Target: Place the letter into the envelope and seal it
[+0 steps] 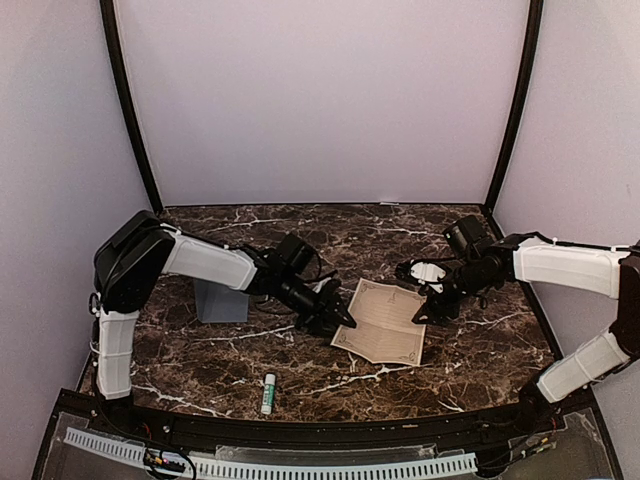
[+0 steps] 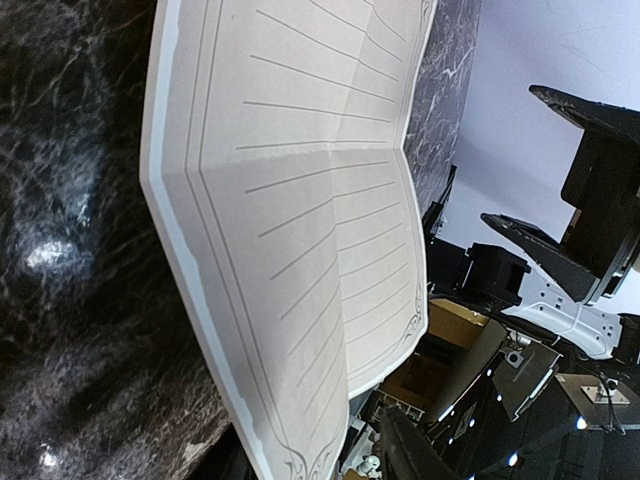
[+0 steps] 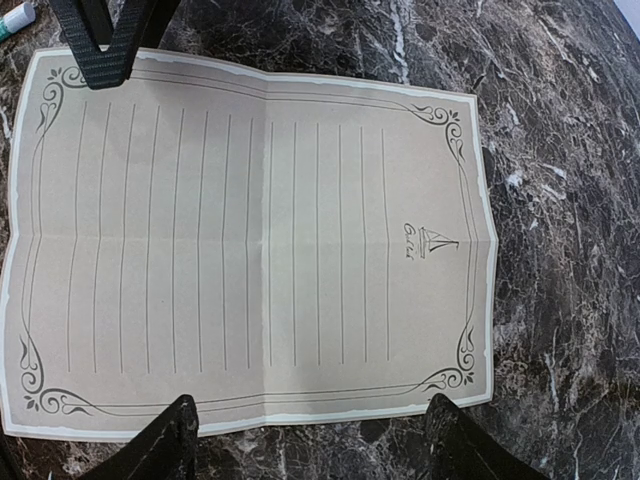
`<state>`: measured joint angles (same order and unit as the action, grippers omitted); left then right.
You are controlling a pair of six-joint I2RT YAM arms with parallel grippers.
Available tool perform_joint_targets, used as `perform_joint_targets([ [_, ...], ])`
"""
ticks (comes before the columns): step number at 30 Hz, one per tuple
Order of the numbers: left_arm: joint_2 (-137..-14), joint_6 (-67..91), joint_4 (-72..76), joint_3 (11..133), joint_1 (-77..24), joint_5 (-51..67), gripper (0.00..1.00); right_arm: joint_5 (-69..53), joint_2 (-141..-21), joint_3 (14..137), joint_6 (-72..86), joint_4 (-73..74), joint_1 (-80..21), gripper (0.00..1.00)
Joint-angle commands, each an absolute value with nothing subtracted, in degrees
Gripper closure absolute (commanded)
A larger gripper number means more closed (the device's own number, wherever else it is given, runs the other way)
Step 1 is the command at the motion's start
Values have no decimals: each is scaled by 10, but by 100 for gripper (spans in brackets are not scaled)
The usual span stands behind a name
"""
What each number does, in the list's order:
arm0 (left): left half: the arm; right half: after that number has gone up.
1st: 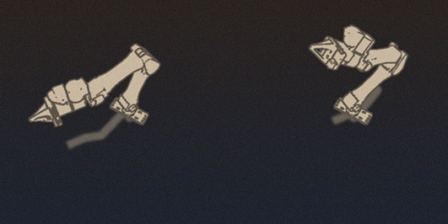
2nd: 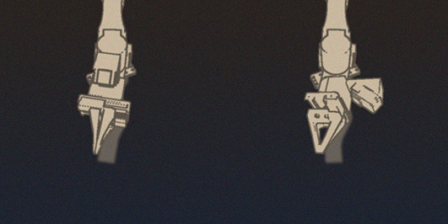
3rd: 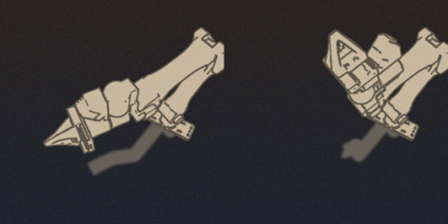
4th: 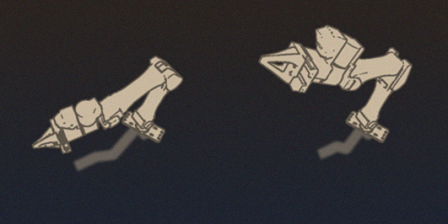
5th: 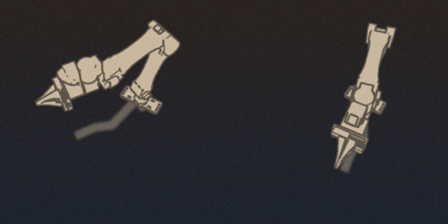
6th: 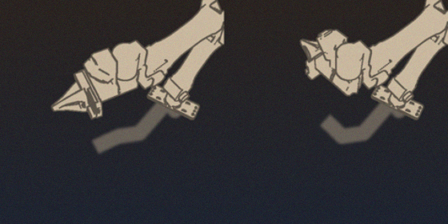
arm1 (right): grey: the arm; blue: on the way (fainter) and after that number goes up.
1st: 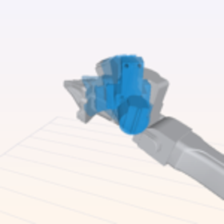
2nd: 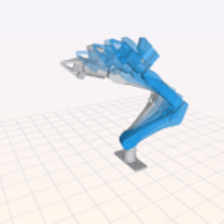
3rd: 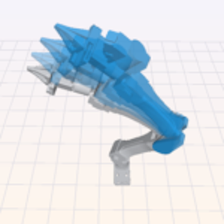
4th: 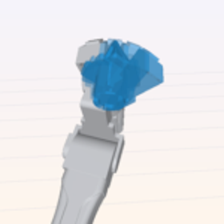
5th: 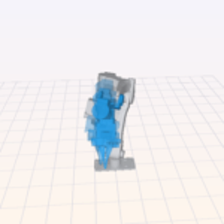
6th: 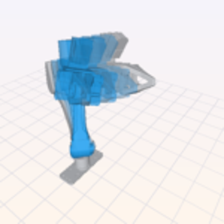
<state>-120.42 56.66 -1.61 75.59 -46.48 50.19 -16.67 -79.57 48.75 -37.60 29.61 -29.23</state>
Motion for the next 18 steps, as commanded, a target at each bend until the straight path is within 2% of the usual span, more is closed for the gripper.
perform_joint_targets([
  [1, -1217, 597, 16, 746, -472, 514, 61, -164, -797, 485, -380, 292, -293, 25],
  [6, -1226, 615, 33, 750, -481, 522, 68, -164, -799, 484, -381, 293, -292, 25],
  [14, -1229, 632, 64, 747, -481, 514, 93, -161, -797, 484, -381, 292, -293, 25],
  [18, -1228, 620, 57, 757, -480, 512, 98, -132, -787, 481, -372, 270, -292, 25],
])
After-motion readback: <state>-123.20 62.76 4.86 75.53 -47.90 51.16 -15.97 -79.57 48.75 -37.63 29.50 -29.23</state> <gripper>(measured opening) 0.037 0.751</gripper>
